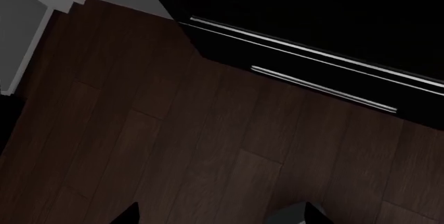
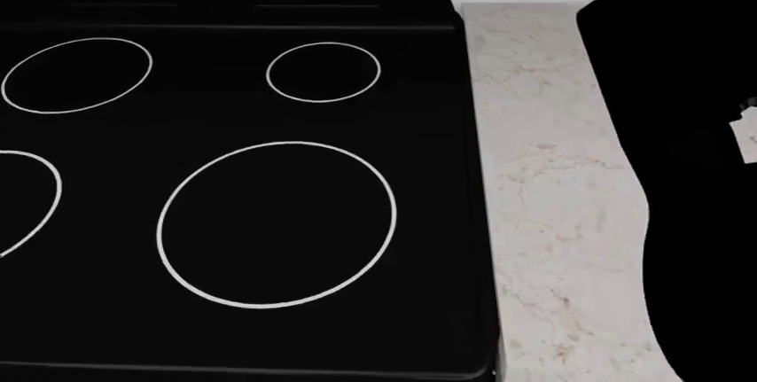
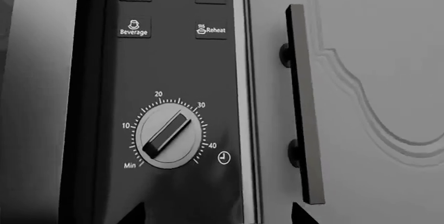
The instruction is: Press the stop button on the microwave
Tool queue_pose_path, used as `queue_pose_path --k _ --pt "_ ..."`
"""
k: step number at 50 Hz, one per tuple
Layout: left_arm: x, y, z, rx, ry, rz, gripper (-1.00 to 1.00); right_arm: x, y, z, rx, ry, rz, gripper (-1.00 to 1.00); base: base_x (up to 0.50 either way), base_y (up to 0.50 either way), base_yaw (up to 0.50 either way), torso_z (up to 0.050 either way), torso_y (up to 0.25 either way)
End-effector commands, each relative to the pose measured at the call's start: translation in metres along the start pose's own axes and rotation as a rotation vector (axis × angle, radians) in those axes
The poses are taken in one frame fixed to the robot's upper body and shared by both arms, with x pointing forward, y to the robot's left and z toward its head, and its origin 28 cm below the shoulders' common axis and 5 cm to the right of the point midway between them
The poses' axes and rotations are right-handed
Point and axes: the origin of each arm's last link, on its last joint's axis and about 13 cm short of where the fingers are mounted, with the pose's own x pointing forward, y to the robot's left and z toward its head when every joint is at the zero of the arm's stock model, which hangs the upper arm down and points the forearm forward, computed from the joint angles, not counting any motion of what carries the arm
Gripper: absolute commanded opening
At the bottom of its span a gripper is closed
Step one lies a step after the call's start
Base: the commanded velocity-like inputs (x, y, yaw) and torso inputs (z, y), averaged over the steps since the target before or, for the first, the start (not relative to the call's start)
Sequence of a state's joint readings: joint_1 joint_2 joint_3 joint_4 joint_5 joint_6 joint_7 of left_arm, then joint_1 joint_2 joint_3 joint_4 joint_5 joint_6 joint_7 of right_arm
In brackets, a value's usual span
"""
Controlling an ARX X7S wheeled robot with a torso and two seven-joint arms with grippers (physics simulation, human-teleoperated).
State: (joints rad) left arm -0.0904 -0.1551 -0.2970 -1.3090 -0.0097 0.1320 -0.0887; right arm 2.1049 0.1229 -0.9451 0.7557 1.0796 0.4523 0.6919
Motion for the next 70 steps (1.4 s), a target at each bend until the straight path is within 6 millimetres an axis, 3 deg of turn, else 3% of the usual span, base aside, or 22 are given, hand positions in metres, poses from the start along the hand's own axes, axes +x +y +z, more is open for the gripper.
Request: queue_pose_path --k 1,36,53,70 --pt "0.0 0.0 0.001 0.0 -0.003 -0.001 1.0 -0.004 0.007 0.001 0.012 -0.002 0.018 1.0 0.21 0.0 0.0 0.05 0.053" --pt "0.0 0.0 0.001 0.0 -0.003 -0.001 1.0 -0.005 0.01 -0.001 -0.015 -0.016 0.053 1.0 0.14 0.0 0.0 0.05 0.053" --pt "0.0 0.0 0.001 0.0 -0.003 -0.001 1.0 -0.017 0.008 0.042 -0.009 -0.124 0.047 1.0 0.0 0.0 0.0 0.05 0.053" --pt "0.0 0.0 0.001 0.0 -0.003 -0.001 1.0 -0.013 0.012 0.022 -0.015 -0.109 0.08 1.0 0.16 0.0 0.0 0.05 0.053"
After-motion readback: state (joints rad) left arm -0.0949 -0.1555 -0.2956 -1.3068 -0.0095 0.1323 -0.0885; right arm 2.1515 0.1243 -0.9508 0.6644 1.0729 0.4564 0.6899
